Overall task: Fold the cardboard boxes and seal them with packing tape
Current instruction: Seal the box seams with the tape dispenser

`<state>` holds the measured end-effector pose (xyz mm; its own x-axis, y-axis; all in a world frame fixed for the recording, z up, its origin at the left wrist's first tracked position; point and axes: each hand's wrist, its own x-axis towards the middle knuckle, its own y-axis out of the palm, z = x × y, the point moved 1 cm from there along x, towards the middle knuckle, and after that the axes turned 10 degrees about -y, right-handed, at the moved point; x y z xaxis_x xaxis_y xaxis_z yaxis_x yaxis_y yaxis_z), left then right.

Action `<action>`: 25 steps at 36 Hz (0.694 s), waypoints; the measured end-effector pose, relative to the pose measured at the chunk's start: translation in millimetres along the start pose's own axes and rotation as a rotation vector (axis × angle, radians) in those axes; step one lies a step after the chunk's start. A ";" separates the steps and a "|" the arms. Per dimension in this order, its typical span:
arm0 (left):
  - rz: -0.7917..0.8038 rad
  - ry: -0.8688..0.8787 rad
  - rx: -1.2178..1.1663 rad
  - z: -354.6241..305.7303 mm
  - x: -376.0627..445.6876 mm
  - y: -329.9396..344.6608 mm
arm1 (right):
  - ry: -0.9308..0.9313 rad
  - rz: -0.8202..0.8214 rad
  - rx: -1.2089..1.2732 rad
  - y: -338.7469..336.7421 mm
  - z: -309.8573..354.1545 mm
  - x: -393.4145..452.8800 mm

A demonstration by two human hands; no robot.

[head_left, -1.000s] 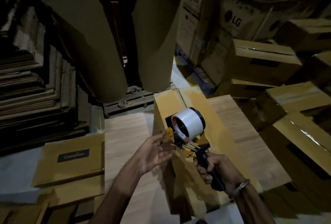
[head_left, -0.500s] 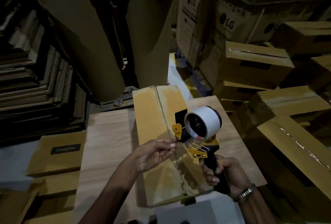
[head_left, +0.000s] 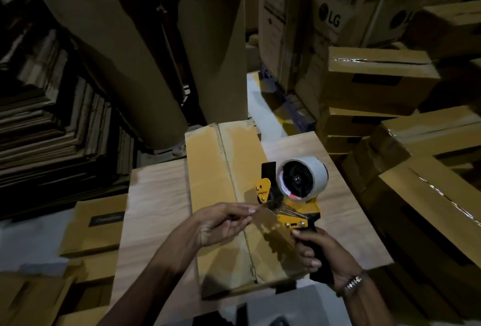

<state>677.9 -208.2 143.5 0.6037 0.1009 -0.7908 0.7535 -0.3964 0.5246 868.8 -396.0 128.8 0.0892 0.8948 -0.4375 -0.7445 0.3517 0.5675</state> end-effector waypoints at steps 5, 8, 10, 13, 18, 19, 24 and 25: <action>-0.021 -0.033 -0.008 -7.1 3.1 5.2 | 0.047 -0.089 -0.045 2.0 5.0 7.8; -0.014 -0.071 -0.063 -11.0 6.4 7.1 | 0.064 -0.126 -0.051 8.0 12.1 14.4; -0.001 -0.072 -0.091 -13.6 5.1 9.0 | 0.065 -0.124 -0.021 12.1 16.5 18.7; 0.034 -0.034 -0.101 -18.7 -4.3 13.8 | 0.073 -0.096 0.028 15.0 21.1 22.0; 0.058 0.039 -0.127 -25.6 -19.2 14.2 | 0.044 0.022 0.123 10.4 19.8 23.0; 0.064 0.045 -0.133 -24.8 -22.0 15.8 | 0.026 0.050 0.135 9.3 17.8 23.6; 0.115 0.129 -0.027 -12.6 -42.9 34.3 | -0.061 0.112 0.111 7.6 11.8 23.2; 0.116 0.155 0.010 -10.3 -47.5 37.6 | -0.066 0.131 0.107 7.1 11.6 23.1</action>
<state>680.3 -218.5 204.0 0.7198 0.1934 -0.6667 0.6744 -0.4225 0.6055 873.3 -369.7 130.8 0.0424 0.9497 -0.3104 -0.6783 0.2554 0.6889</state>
